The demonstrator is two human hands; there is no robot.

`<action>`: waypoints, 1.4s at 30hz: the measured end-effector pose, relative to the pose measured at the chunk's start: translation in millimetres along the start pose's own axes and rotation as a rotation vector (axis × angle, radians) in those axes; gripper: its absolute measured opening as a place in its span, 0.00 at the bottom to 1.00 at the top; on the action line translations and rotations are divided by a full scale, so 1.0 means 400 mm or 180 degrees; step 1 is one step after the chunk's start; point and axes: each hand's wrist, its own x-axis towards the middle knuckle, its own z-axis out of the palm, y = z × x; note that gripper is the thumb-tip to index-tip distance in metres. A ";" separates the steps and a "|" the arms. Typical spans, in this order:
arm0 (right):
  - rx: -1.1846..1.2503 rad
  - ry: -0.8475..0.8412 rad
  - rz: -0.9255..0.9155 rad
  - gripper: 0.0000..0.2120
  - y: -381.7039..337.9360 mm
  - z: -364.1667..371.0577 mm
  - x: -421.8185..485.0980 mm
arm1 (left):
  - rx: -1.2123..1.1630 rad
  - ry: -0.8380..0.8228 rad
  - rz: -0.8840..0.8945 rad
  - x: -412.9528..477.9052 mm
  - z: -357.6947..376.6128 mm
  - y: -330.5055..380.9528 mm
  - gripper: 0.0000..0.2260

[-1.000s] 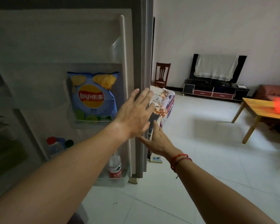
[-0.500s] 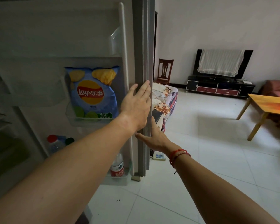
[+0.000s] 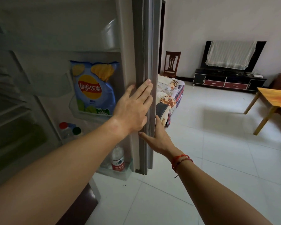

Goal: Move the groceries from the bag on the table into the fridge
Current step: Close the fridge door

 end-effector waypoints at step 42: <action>-0.0369 -0.0576 -0.2657 0.34 -0.658 0.564 -0.368 | -0.1427 0.0332 -0.2496 -1.069 -0.287 -0.210 0.44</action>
